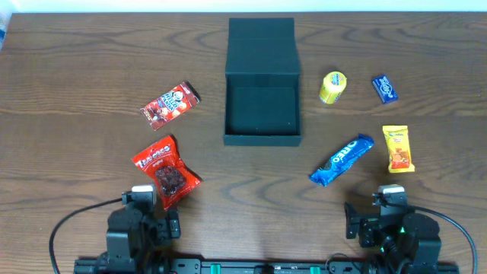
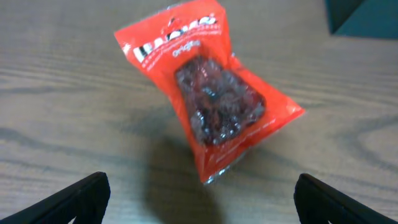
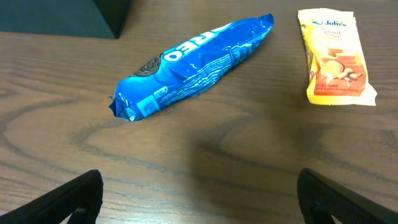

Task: Pack container
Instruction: 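Reach the left gripper to the red Hacks bag and grasp it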

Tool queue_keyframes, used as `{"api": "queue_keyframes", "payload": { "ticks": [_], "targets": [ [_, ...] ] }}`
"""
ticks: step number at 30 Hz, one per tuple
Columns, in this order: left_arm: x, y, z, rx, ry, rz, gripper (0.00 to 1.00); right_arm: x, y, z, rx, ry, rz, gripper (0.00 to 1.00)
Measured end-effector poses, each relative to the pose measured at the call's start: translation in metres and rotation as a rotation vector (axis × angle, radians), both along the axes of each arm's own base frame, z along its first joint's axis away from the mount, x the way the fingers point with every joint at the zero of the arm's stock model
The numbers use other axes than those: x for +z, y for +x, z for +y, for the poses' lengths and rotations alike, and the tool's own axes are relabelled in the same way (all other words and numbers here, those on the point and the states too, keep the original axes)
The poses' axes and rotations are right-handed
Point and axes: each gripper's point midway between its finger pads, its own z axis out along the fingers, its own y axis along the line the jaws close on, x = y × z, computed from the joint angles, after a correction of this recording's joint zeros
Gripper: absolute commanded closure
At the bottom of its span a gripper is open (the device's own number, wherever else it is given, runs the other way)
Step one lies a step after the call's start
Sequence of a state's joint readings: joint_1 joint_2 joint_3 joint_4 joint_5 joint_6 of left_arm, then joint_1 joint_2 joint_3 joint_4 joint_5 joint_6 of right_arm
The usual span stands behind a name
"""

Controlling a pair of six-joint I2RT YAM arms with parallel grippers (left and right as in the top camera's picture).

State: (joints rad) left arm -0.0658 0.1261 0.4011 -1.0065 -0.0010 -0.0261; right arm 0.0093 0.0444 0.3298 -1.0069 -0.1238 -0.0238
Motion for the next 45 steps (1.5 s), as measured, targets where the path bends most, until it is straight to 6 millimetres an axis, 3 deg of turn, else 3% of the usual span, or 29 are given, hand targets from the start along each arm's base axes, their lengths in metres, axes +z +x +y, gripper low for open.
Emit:
{"api": "queue_keyframes", "payload": {
  "ticks": [10, 18, 22, 27, 32, 38, 45],
  "targets": [
    [0.075, 0.042, 0.003, 0.022, 0.024, 0.002, 0.05, 0.000, 0.000, 0.000, 0.001, 0.000, -0.002, 0.01],
    [0.112, 0.067, 0.000, 0.019, 0.021, 0.003, 0.04, 0.000, 0.000, 0.000, 0.002, -0.003, -0.002, 0.01],
    [0.119, 0.071, -0.014, -0.015, -0.056, 0.035, 0.04, 0.000, 0.000, 0.000, 0.002, -0.002, -0.002, 0.01],
    [0.111, 0.062, -0.038, -0.034, -0.214, 0.173, 0.04, 0.000, 0.000, 0.000, 0.002, -0.003, -0.002, 0.01],
    [0.098, 0.066, -0.047, -0.019, -0.280, 0.258, 0.04, 0.000, 0.000, 0.000, 0.003, -0.002, -0.002, 0.01],
    [0.073, 0.061, -0.038, 0.212, -0.344, 0.415, 0.04, 0.000, 0.000, 0.000, 0.002, -0.003, -0.002, 0.01],
    [0.035, 0.071, -0.031, 0.454, -0.362, 0.580, 0.04, 0.000, 0.000, 0.000, 0.002, -0.003, -0.002, 0.01]
  ]
}}
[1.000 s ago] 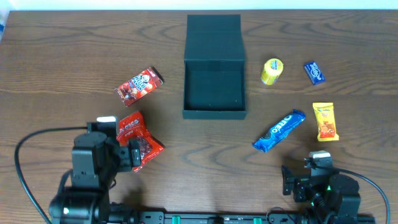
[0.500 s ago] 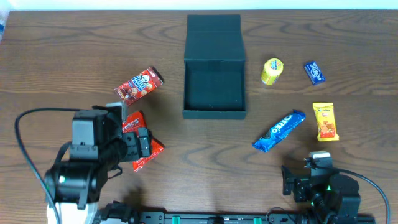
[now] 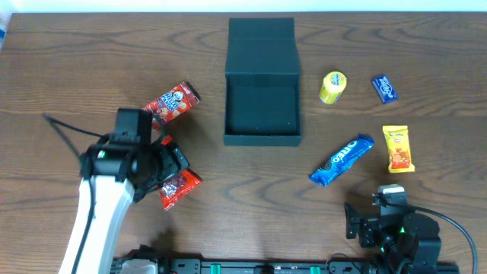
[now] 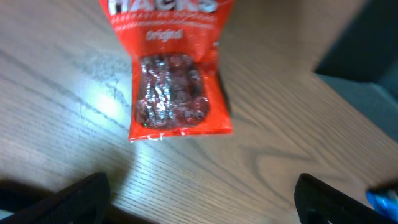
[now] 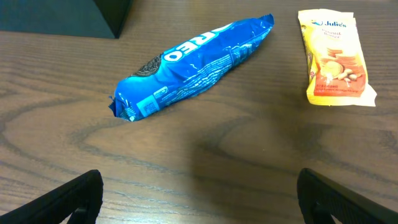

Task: Pack container
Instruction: 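Reach the left gripper to the red Hacks bag and grasp it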

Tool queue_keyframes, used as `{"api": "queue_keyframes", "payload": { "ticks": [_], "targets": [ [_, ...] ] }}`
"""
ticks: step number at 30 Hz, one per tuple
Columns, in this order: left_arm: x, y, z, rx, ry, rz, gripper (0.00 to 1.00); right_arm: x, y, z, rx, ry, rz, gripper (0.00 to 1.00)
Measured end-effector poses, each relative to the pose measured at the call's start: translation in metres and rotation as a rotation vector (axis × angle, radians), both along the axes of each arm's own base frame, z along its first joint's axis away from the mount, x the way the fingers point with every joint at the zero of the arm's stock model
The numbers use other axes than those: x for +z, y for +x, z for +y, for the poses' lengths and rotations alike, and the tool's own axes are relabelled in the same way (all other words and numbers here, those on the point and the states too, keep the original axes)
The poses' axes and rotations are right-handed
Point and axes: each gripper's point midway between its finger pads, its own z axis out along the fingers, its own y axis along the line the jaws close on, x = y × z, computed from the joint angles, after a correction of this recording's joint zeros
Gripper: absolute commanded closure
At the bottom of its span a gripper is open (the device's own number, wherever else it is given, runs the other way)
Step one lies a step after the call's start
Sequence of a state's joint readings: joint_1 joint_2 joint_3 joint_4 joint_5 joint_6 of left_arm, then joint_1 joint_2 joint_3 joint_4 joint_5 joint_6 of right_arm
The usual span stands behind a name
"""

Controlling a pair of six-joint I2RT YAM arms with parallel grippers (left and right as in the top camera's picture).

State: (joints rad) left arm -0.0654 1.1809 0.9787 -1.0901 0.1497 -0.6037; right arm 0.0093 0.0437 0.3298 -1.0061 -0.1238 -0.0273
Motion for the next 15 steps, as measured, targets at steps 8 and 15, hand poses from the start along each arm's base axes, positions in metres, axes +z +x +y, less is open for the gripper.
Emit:
{"api": "queue_keyframes", "payload": {
  "ticks": [8, 15],
  "targets": [
    [-0.041, 0.018, 0.000, 0.051, 0.006, 0.133, 0.04, 0.000, 0.000, 0.000, 0.000, 0.000, 0.000, 0.01],
    [-0.063, 0.030, 0.007, 0.059, 0.055, 0.165, 0.04, 0.000, 0.000, 0.000, 0.000, 0.000, 0.000, 0.01]
  ]
}}
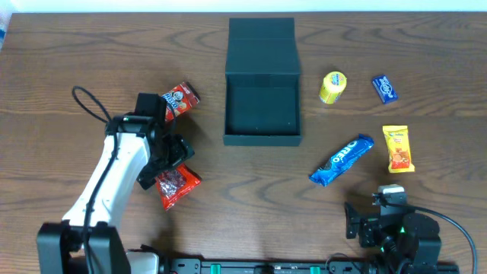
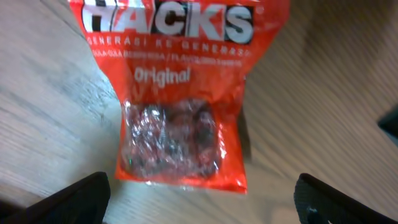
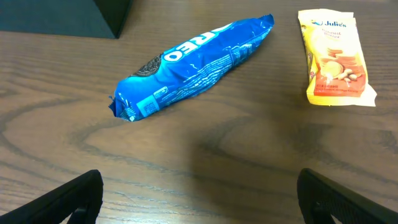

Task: Pack container
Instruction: 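Reach the left gripper to the red Hacks bag and grasp it, then lift the red Hacks bag with the left gripper toward the black box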

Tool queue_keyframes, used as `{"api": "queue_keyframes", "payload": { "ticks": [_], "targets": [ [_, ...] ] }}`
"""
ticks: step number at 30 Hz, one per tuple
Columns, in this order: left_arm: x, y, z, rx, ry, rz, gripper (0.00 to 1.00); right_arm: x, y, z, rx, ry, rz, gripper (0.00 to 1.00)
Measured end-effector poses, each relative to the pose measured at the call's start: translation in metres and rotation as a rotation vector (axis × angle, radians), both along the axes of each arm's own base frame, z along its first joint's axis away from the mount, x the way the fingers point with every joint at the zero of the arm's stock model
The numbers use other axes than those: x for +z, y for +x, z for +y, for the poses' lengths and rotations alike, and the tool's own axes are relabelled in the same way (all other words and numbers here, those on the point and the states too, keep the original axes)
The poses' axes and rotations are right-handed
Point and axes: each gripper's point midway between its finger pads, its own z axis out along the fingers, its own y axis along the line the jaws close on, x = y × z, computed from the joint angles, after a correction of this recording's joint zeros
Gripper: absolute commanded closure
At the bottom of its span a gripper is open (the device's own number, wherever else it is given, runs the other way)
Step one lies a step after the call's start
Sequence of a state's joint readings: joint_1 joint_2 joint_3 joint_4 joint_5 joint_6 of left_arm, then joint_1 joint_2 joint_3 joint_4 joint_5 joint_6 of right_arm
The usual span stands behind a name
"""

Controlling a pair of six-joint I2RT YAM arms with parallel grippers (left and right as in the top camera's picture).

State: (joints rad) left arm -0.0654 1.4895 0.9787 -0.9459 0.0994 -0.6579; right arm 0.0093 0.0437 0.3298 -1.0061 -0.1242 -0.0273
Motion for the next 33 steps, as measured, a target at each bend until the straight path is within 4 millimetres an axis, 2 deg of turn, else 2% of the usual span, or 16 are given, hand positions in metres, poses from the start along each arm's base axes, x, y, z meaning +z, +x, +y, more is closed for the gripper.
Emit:
{"api": "queue_keyframes", "payload": {
  "ticks": [6, 13, 20, 27, 29, 33],
  "targets": [
    [-0.017, 0.012, 0.005, -0.030, 0.039, 0.008, 0.04, 0.000, 0.000, 0.000, 0.000, 0.000, 0.000, 0.01],
    [-0.022, 0.027, 0.004, -0.064, 0.054, -0.053, 0.04, 0.000, 0.000, 0.000, 0.000, 0.000, 0.000, 0.01],
    [-0.047, 0.012, 0.006, -0.068, 0.063, -0.034, 0.04, 0.000, 0.000, 0.000, 0.000, 0.000, 0.000, 0.01],
    [-0.048, 0.012, 0.007, -0.068, 0.070, -0.039, 0.04, 0.000, 0.000, 0.000, 0.000, 0.000, 0.000, 0.01],
    [-0.048, 0.012, 0.007, -0.068, 0.070, -0.039, 0.00, 0.000, 0.000, 0.000, 0.000, 0.000, 0.000, 0.01],
    [-0.049, 0.011, 0.009, -0.065, 0.076, -0.036, 0.19, 0.000, 0.000, 0.000, 0.000, 0.000, 0.000, 0.01]
  ]
}}
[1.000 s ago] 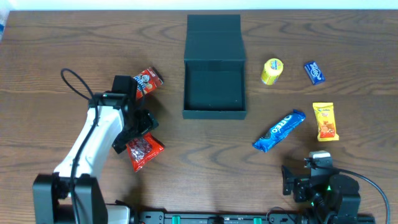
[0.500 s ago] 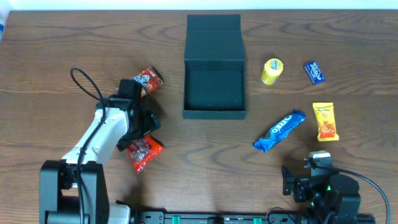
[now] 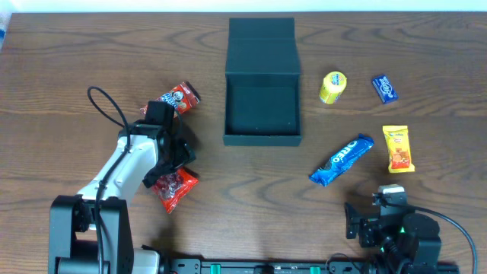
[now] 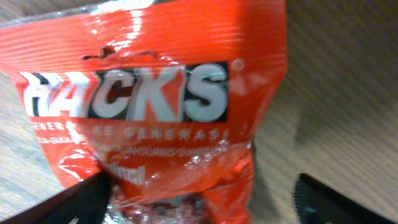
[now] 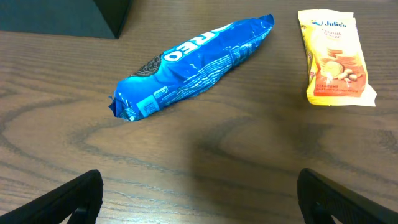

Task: Pack container
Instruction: 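Lift the red Hacks bag with the left gripper toward the black box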

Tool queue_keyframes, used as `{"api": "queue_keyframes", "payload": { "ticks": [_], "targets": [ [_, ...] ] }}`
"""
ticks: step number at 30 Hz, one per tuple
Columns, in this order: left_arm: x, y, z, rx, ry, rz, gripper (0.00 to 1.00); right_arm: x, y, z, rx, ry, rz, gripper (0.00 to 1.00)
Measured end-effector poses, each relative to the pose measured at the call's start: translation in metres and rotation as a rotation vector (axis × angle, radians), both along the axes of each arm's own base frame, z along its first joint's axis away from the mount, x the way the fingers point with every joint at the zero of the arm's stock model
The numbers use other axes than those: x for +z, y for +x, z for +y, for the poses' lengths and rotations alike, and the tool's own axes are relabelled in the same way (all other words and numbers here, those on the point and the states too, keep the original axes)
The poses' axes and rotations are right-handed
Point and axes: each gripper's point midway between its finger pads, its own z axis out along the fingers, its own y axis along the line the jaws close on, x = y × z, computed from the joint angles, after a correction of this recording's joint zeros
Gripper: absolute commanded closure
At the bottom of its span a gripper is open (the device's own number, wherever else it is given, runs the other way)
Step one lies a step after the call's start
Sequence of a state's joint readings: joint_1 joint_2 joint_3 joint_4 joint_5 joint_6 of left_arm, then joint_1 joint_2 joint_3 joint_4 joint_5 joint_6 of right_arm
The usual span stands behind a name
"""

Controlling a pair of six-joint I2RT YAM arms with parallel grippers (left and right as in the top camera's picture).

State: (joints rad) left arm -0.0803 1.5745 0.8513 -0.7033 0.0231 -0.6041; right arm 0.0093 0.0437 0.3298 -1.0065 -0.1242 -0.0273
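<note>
The red Hacks candy bag [image 4: 155, 106] lies on the table left of the box, and my left gripper [image 4: 199, 202] hangs open close over it, one finger on each side of its lower half. From overhead, the left gripper [image 3: 172, 152] covers the bag's top and the bag's clear end [image 3: 173, 187] shows below it. The dark green box [image 3: 262, 137] stands open at the table's middle, its lid [image 3: 261, 44] folded back. My right gripper [image 5: 199, 199] is open over bare wood at the front right.
A small red snack packet [image 3: 181, 97] lies just beyond the left arm. Right of the box are a yellow round candy [image 3: 332, 87], a small blue packet [image 3: 384, 88], a yellow Julie's packet [image 5: 336, 57] and a blue Oreo pack [image 5: 193, 62].
My left gripper has come down much closer to the Hacks bag, whose printed top now fills its view. It stays open. The right arm has not moved.
Both arms sat folded at the front edge, the Hacks bag lying ahead of the open left gripper. Then the left arm was stretched out above the bag, then nearer over it, and now it is low with the bag between its fingers. Nothing else moved.
</note>
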Motion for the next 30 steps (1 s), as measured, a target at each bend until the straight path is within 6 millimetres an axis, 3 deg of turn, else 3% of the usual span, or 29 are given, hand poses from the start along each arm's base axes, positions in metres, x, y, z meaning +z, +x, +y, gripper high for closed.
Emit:
{"api": "queue_keyframes", "payload": {
  "ticks": [11, 14, 24, 30],
  "targets": [
    [-0.001, -0.004, 0.001, -0.002, 0.006, 0.012, 0.63, 0.000, 0.000, 0.000, 0.000, 0.000, 0.000, 0.01],
    [-0.001, -0.004, 0.001, -0.001, 0.001, 0.012, 0.70, 0.000, 0.000, 0.000, 0.000, 0.000, 0.000, 0.01],
    [0.001, -0.004, -0.005, -0.012, -0.015, 0.005, 0.81, 0.000, 0.000, 0.000, 0.000, 0.000, 0.000, 0.01],
    [0.004, -0.005, -0.012, -0.034, -0.024, 0.003, 0.82, 0.000, 0.000, 0.000, 0.000, 0.000, 0.000, 0.01]
  ]
}}
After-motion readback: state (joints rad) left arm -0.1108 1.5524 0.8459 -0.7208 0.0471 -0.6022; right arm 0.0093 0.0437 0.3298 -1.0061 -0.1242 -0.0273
